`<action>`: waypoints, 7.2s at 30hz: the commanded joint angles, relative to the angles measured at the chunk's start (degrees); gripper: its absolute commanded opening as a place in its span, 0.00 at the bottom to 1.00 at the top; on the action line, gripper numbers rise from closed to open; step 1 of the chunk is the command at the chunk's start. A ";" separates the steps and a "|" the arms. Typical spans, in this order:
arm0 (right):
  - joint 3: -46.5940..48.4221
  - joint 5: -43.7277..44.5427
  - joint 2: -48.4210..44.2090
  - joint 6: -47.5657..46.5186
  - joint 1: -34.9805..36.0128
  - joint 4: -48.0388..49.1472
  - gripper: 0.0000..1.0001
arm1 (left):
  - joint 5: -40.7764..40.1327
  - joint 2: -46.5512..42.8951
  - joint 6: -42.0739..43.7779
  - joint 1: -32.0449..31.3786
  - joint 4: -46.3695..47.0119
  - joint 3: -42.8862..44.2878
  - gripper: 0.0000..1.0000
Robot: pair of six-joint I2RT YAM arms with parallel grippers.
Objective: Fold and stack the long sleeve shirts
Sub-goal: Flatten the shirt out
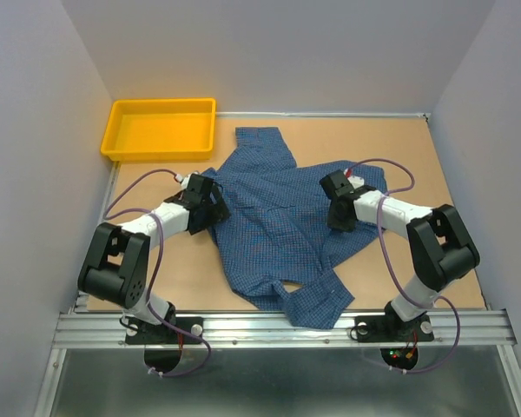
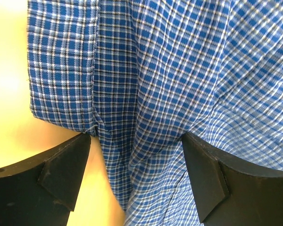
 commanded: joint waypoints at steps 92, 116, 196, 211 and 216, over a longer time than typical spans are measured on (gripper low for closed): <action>13.58 21.98 -42.23 -0.17 -4.18 -25.47 0.01 | -15.53 3.85 17.06 4.83 -35.86 39.43 0.04; 7.60 -3.59 -23.78 -10.19 -4.35 -14.05 0.70 | -4.45 -0.29 17.67 5.79 -18.54 24.66 0.89; -1.62 -8.17 -0.01 -9.49 -16.57 11.45 0.58 | 27.45 13.97 28.13 -38.68 -12.21 16.48 0.87; 8.29 -5.00 -4.62 -13.18 -18.68 10.04 0.57 | 5.14 17.79 21.28 -13.38 -14.06 43.60 0.82; 10.94 -5.97 -0.48 -11.16 -19.29 10.21 0.54 | 2.05 27.56 16.62 -8.54 -14.94 51.89 0.67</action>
